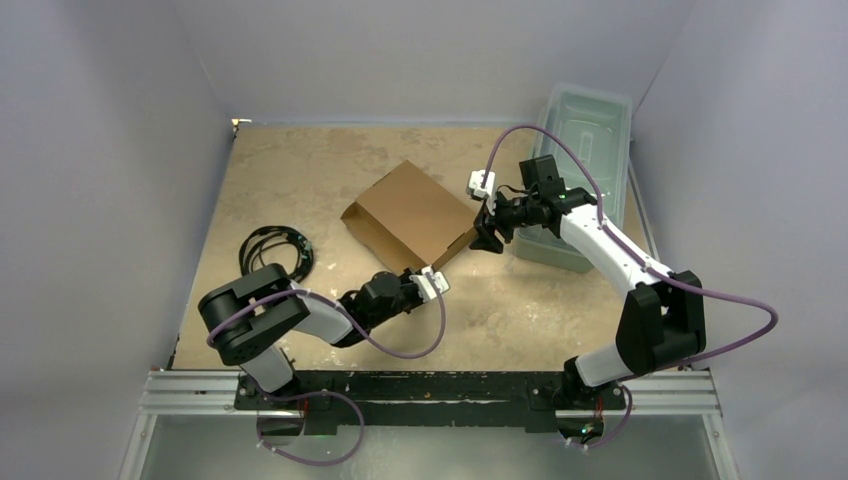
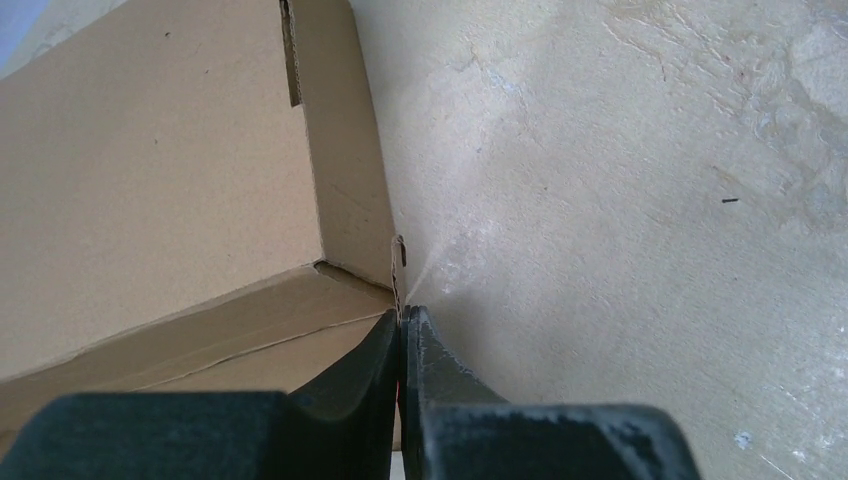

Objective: Fold the paper box

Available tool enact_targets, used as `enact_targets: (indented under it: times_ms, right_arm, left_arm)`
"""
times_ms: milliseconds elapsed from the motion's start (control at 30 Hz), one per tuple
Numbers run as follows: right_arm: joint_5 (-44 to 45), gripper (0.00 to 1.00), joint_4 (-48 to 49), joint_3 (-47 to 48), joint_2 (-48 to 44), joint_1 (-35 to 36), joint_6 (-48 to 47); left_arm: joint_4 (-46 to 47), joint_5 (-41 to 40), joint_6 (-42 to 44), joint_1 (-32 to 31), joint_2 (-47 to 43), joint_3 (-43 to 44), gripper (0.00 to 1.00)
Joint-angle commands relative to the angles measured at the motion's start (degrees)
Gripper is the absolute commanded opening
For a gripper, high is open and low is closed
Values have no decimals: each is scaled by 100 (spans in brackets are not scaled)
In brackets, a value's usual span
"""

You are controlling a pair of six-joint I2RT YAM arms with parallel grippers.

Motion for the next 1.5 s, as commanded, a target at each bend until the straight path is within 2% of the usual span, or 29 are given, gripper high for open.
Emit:
enact_targets:
  times_ms: [0, 267, 500, 600, 700, 800, 1000, 1267, 1467]
  right_arm:
    - [-160, 62, 31, 23, -116, -9, -15]
    - [199, 61, 266, -49, 44, -5, 251]
    - [487, 64, 1399, -255, 270, 10, 1613]
    - [526, 66, 1942, -151, 494, 17, 2417]
    - [947, 72, 2302, 63, 792, 9, 3020]
    - [1115, 74, 2364, 368, 1221, 22, 3320]
    - [1485, 72, 2180, 716, 1772, 43, 3272]
    - [2230, 67, 2096, 741, 2100, 118, 3389]
    - [2433, 60, 2080, 703, 2176, 118, 3436]
  left_arm:
    - [55, 91, -258, 101, -151, 110, 0]
    - [-24, 291, -813, 310, -380, -39, 0]
    - [25, 416, -855, 367, -493, -173, 0]
    - [114, 411, -878, 388, -531, -251, 0]
    - [185, 420, -905, 397, -572, -316, 0]
    - [219, 424, -920, 421, -589, -366, 0]
    - [452, 434, -1014, 462, -574, -507, 0]
    - [682, 437, -1202, 525, -574, -616, 0]
    - [779, 416, -1417, 547, -564, -675, 0]
